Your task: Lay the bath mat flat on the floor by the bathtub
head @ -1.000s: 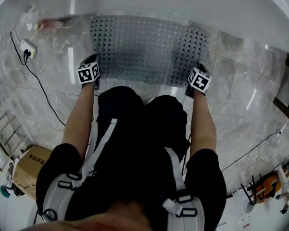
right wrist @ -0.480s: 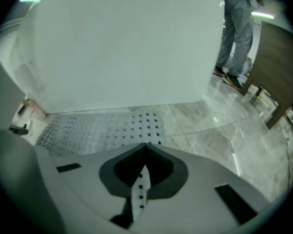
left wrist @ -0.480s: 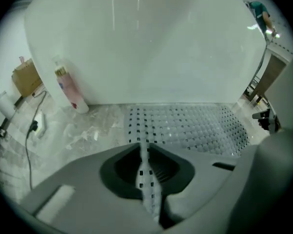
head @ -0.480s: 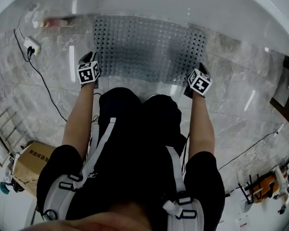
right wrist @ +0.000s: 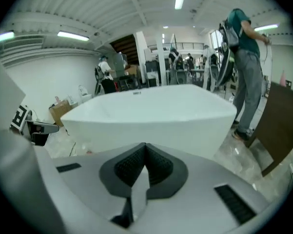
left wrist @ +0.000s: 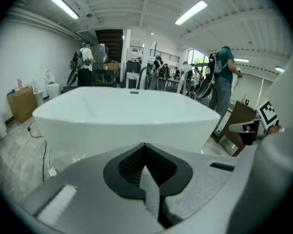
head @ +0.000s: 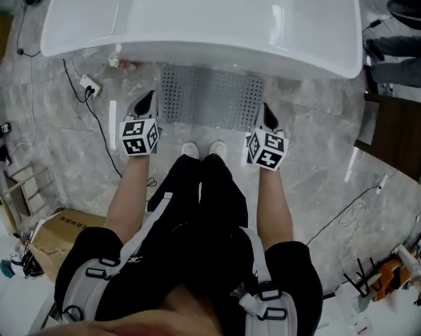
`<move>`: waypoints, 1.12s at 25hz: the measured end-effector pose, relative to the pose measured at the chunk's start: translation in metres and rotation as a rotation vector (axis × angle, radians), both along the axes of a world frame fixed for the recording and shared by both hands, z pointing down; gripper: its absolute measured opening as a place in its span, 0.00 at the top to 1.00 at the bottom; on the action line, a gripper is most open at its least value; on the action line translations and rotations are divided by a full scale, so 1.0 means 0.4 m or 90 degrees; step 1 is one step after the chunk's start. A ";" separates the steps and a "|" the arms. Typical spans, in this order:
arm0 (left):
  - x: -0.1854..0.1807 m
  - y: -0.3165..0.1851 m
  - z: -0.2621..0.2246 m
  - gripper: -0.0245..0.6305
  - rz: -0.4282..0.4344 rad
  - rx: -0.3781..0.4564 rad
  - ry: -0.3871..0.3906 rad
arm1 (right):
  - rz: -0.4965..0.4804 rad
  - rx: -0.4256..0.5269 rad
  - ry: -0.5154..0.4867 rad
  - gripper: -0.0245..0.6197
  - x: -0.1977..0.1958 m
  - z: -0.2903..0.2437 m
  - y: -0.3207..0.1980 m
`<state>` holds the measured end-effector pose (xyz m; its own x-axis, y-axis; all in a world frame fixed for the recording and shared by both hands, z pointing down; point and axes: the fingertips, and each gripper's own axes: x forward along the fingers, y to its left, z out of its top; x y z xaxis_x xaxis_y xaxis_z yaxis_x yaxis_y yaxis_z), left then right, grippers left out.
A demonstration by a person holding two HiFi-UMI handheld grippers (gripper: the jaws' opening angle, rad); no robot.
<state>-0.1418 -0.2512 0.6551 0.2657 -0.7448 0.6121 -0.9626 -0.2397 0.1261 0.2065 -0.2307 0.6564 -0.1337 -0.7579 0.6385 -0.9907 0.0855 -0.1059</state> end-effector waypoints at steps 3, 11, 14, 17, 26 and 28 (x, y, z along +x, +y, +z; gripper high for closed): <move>0.043 -0.023 -0.366 0.96 0.016 0.085 0.020 | -0.012 0.111 -0.005 0.95 -0.028 -0.364 -0.022; 0.145 -0.039 -1.083 0.96 0.049 0.302 0.049 | 0.000 0.324 -0.056 0.95 -0.057 -1.041 -0.045; 0.201 -0.043 -1.204 0.96 0.060 0.355 0.034 | 0.007 0.373 -0.060 0.95 -0.032 -1.161 -0.057; 0.231 -0.038 -1.249 0.96 0.063 0.375 0.030 | -0.005 0.401 -0.061 0.95 -0.017 -1.207 -0.058; 0.191 0.041 -1.251 0.96 0.068 0.373 0.015 | -0.011 0.410 -0.069 0.95 -0.042 -1.218 -0.001; 0.205 0.077 -1.248 0.96 0.073 0.375 0.014 | -0.013 0.410 -0.071 0.95 -0.037 -1.209 0.034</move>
<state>-0.0598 -0.2206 0.1559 0.3716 -0.9231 0.0989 -0.9254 -0.3769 -0.0403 0.1917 -0.2171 0.1727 -0.1907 -0.9809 0.0392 -0.9744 0.1843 -0.1287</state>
